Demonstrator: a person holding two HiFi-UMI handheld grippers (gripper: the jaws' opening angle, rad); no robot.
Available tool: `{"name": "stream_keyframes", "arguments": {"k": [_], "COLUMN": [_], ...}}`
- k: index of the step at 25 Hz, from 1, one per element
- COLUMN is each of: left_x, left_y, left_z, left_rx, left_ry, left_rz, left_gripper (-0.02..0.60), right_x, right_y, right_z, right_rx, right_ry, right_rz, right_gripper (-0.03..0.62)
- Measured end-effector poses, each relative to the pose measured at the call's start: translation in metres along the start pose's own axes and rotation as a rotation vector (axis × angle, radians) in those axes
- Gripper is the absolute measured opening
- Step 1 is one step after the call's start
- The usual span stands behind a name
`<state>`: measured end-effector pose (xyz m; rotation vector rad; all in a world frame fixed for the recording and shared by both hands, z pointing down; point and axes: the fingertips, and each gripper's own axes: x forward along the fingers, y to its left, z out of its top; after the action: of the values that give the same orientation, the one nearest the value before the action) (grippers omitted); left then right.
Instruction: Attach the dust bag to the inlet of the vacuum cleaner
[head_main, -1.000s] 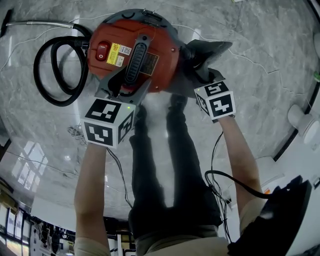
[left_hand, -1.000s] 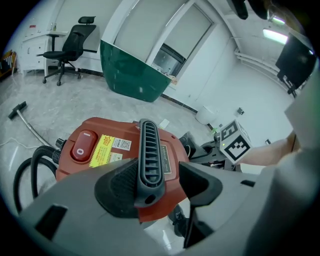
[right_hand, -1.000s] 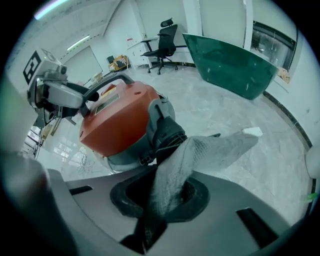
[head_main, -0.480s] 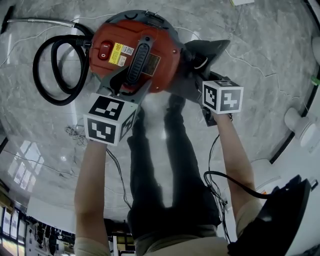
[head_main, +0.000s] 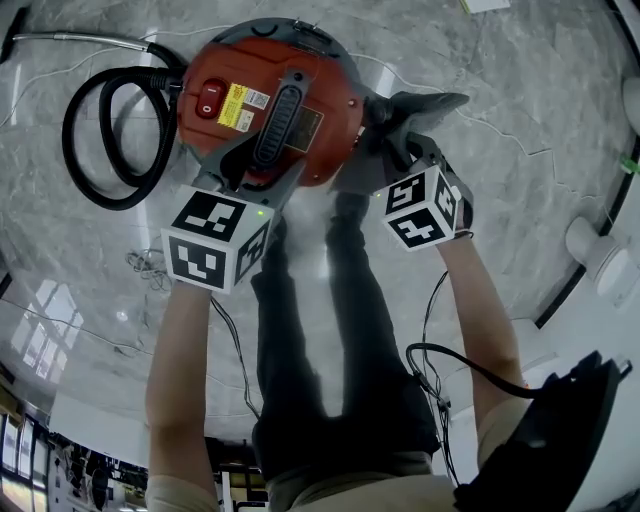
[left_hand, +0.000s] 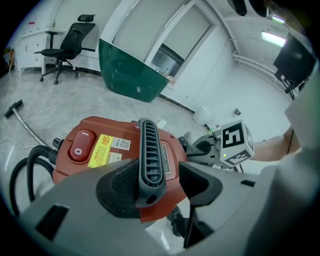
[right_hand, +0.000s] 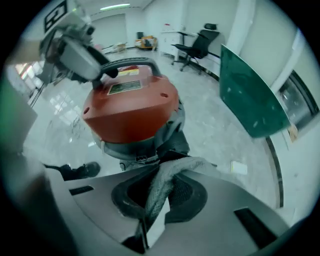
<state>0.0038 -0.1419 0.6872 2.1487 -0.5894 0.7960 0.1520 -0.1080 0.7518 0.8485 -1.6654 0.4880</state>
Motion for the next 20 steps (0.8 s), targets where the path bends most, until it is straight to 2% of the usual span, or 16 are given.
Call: {"name": "stream_keyframes", "arguments": {"k": [2, 4, 5, 7, 9, 10, 11, 14, 16, 20], "left_x": [0.001, 0.003, 0.003, 0.004, 0.003, 0.003, 0.003, 0.003, 0.004, 0.003], "left_y": [0.000, 0.000, 0.000, -0.001, -0.002, -0.002, -0.002, -0.001, -0.001, -0.002], "left_z": [-0.001, -0.003, -0.004, -0.005, -0.006, -0.005, -0.005, -0.004, -0.004, -0.005], "left_rx": [0.009, 0.030, 0.040, 0.043, 0.044, 0.048, 0.052, 0.049, 0.048, 0.055], "left_ry": [0.009, 0.029, 0.038, 0.050, 0.059, 0.059, 0.056, 0.044, 0.042, 0.045], "left_rz": [-0.007, -0.005, -0.002, -0.006, -0.016, -0.019, -0.021, -0.021, -0.023, -0.027], "left_gripper": [0.224, 0.224, 0.223, 0.224, 0.224, 0.224, 0.224, 0.224, 0.224, 0.224], "right_x": [0.002, 0.003, 0.003, 0.001, -0.006, -0.010, -0.011, -0.012, -0.017, -0.028], "right_y": [0.003, 0.001, 0.000, -0.001, -0.003, -0.005, -0.007, -0.010, -0.016, -0.054], "right_z": [0.002, -0.001, -0.004, -0.010, -0.010, -0.010, -0.009, -0.005, -0.006, -0.011], "right_rx": [-0.059, 0.061, 0.174, 0.474, 0.798, 0.916, 0.986, 1.010, 1.029, 1.149], "right_ry": [-0.021, -0.027, -0.028, -0.063, -0.140, -0.173, -0.193, -0.182, -0.178, -0.241], "right_rz": [0.029, 0.079, 0.114, 0.218, 0.350, 0.399, 0.430, 0.439, 0.399, 0.288], "right_gripper": [0.034, 0.031, 0.031, 0.040, 0.183, 0.196, 0.204, 0.221, 0.249, 0.270]}}
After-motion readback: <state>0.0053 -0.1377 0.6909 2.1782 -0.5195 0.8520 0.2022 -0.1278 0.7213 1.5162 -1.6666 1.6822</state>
